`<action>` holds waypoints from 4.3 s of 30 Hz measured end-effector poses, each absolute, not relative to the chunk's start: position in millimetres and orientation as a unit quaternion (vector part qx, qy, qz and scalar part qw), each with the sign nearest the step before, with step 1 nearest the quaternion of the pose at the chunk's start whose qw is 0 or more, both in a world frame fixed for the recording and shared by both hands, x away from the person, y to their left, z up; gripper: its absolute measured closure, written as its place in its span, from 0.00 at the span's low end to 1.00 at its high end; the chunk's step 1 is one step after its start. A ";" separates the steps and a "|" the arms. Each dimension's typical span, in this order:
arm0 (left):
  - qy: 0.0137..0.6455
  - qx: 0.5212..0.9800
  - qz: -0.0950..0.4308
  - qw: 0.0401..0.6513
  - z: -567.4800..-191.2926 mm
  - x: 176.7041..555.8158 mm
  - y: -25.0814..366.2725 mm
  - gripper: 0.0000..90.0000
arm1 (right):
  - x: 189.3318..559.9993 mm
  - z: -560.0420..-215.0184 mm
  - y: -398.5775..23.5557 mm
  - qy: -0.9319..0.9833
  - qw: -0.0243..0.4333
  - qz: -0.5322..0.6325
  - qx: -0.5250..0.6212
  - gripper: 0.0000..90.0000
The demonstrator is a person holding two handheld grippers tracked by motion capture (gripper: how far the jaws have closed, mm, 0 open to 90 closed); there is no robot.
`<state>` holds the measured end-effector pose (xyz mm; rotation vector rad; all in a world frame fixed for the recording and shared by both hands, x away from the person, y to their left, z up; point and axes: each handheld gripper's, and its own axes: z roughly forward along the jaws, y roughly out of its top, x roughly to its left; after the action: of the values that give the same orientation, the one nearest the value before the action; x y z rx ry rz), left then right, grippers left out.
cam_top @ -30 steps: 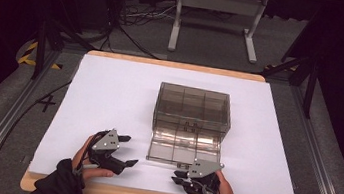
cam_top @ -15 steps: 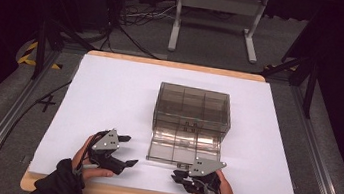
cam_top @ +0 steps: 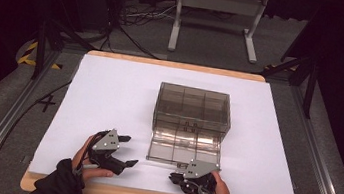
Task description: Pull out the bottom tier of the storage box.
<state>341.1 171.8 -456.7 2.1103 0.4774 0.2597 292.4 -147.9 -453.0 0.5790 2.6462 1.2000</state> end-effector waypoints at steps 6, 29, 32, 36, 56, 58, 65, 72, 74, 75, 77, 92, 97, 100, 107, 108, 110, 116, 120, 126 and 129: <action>0.195 0.859 0.105 0.462 -456.7 341.2 171.6 0.20 | 292.3 -452.8 -148.5 0.889 0.090 0.403 0.197 0.96; 0.193 0.858 0.106 0.463 -456.6 341.1 171.9 0.20 | 290.9 -428.1 -161.9 0.867 0.099 0.448 0.196 0.96; 0.193 0.858 0.105 0.463 -456.6 341.1 171.9 0.20 | 292.1 -422.5 -164.4 0.863 0.107 0.454 0.194 0.96; 0.193 0.859 0.105 0.462 -456.8 341.2 171.7 0.20 | 295.1 -416.7 -167.8 0.858 0.116 0.460 0.196 0.96; 0.194 0.859 0.106 0.461 -456.8 341.2 171.5 0.20 | 322.1 -396.6 -172.6 0.841 0.155 0.473 0.214 0.96; 0.193 0.859 0.106 0.462 -456.8 341.1 171.6 0.20 | 324.8 -397.1 -172.4 0.841 0.159 0.469 0.217 0.96; 0.194 0.859 0.104 0.461 -456.9 341.3 171.4 0.20 | 331.3 -400.1 -171.1 0.844 0.157 0.462 0.223 0.96; 0.193 0.859 0.105 0.462 -456.9 341.2 171.3 0.20 | 334.3 -406.6 -171.1 0.848 0.152 0.452 0.231 0.96; 0.192 0.860 0.107 0.460 -456.9 341.3 171.2 0.20 | 334.9 -408.8 -170.4 0.851 0.152 0.447 0.231 0.96; 0.192 0.861 0.106 0.460 -456.9 341.2 171.1 0.20 | 335.2 -409.8 -170.1 0.851 0.151 0.445 0.232 0.96; 0.192 0.861 0.106 0.459 -456.9 341.2 171.0 0.20 | 335.9 -411.9 -169.7 0.854 0.149 0.441 0.234 0.96; 0.189 0.862 0.107 0.459 -456.9 340.9 170.7 0.20 | 339.6 -424.7 -170.3 0.861 0.142 0.418 0.253 0.96; 0.189 0.862 0.106 0.458 -457.0 340.9 170.2 0.20 | 339.1 -426.7 -170.4 0.862 0.141 0.415 0.256 0.96; 0.188 0.863 0.105 0.457 -457.1 341.0 169.9 0.20 | 338.8 -427.8 -170.4 0.862 0.140 0.414 0.257 0.96; 0.188 0.863 0.105 0.456 -457.1 341.2 169.9 0.20 | 338.7 -428.6 -170.3 0.861 0.140 0.414 0.259 0.95; 0.188 0.863 0.106 0.456 -457.1 341.2 169.9 0.20 | 338.5 -428.5 -170.3 0.861 0.140 0.415 0.260 0.94; 0.189 0.863 0.105 0.456 -457.1 341.2 169.9 0.19 | 338.3 -428.3 -170.3 0.861 0.141 0.415 0.260 0.94; 0.190 0.863 0.104 0.455 -457.2 341.4 169.8 0.19 | 331.9 -421.6 -173.8 0.853 0.145 0.433 0.252 0.94; 0.190 0.864 0.106 0.455 -457.1 341.5 169.8 0.19 | 318.4 -413.9 -175.8 0.850 0.138 0.450 0.236 0.94; 0.191 0.865 0.106 0.452 -457.1 341.4 169.2 0.18 | 296.2 -417.7 -169.4 0.860 0.120 0.451 0.208 0.93; 0.188 0.866 0.105 0.450 -457.0 341.2 169.0 0.18 | 291.8 -427.7 -161.2 0.873 0.118 0.430 0.197 0.89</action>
<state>341.2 169.0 -457.0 2.1417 0.4655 0.2604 291.8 -161.2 -427.7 0.5764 2.5558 1.2568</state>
